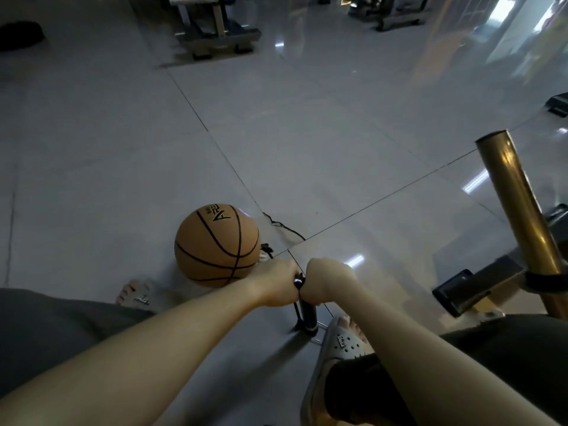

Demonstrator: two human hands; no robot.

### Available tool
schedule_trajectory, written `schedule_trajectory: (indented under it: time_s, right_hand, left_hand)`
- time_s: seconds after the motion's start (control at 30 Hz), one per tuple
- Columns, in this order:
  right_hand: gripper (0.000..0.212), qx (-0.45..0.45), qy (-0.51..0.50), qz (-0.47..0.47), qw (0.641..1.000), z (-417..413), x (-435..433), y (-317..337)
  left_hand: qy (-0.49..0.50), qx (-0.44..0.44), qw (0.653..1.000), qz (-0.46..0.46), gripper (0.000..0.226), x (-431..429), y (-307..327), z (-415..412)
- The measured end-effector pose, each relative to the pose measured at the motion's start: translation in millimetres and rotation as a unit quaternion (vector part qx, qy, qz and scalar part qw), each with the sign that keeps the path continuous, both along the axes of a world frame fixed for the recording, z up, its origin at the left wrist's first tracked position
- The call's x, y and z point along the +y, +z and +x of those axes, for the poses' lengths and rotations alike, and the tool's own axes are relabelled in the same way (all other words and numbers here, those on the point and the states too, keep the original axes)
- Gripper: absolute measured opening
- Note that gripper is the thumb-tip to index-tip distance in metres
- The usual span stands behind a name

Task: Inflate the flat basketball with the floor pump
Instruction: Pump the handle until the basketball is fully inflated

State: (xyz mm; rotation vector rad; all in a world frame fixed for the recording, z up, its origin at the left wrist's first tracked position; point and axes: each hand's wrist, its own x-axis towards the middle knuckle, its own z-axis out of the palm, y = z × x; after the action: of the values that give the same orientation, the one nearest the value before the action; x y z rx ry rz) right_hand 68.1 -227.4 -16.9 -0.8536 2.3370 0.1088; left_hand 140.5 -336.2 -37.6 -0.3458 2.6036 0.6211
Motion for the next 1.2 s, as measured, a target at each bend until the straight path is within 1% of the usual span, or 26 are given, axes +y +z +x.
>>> schedule_trajectory:
  time_s: [0.1, 0.2, 0.27, 0.37, 0.43, 0.5, 0.57, 0.6, 0.63, 0.7, 0.83, 0.93, 1.07, 1.13, 1.2]
  right_hand:
    - [0.011, -0.004, 0.006, 0.013, 1.000, 12, 0, 12]
    - [0.019, -0.022, 0.008, -0.003, 1.000, 11, 6, 47]
    - [0.018, -0.038, 0.001, -0.024, 0.999, 1, 7, 87]
    - [0.013, -0.044, -0.022, -0.073, 0.996, -17, 6, 152]
    - [0.012, -0.056, -0.030, -0.082, 0.995, -22, 5, 171]
    - [0.012, -0.059, -0.022, -0.058, 0.996, -20, 4, 158]
    - [0.013, -0.058, -0.016, -0.028, 0.998, -12, 5, 119]
    - [0.014, -0.050, -0.018, -0.018, 0.998, -10, 5, 97]
    - [0.014, -0.035, -0.021, -0.010, 0.999, -9, 7, 76]
    - [0.012, -0.017, -0.037, -0.010, 0.999, -10, 12, 43]
    - [0.008, -0.032, -0.044, -0.001, 0.999, -3, 18, 6]
    - [0.008, -0.022, -0.044, -0.011, 0.999, 3, 24, -3]
    - [0.012, -0.018, -0.023, -0.008, 1.000, 17, 33, 13]
    - [0.009, -0.019, -0.013, -0.029, 0.999, 13, 30, 38]
    - [0.007, -0.023, -0.012, -0.055, 0.998, 4, 22, 78]
  left_hand:
    - [-0.018, -0.019, 1.000, -0.002, 0.029, 0, 14, 7]
    - [-0.049, -0.033, 0.998, 0.001, 0.022, 1, 50, 4]
    - [-0.062, -0.017, 0.998, -0.009, 0.019, -3, 87, -9]
    - [-0.064, 0.033, 0.997, -0.010, 0.014, -10, 152, -26]
    - [-0.053, 0.049, 0.997, -0.002, 0.008, -15, 170, -30]
    - [-0.046, 0.037, 0.998, 0.005, 0.009, -12, 157, -27]
    - [-0.035, 0.019, 0.999, 0.004, 0.024, -3, 118, -20]
    - [-0.035, 0.017, 0.999, 0.002, 0.033, 1, 96, -18]
    - [-0.034, 0.019, 0.999, -0.003, 0.038, 3, 75, -15]
    - [-0.030, 0.031, 0.999, -0.008, 0.034, 6, 42, -14]
    - [-0.030, 0.015, 0.999, -0.026, 0.026, 14, 8, -6]
    - [-0.025, 0.002, 0.999, -0.041, 0.020, 23, 4, 0]
    - [-0.048, -0.019, 0.998, -0.029, 0.017, 29, 26, 11]
    - [-0.054, -0.025, 0.998, -0.005, 0.014, 22, 53, 9]
    - [-0.053, -0.011, 0.999, 0.003, 0.011, 11, 94, 1]
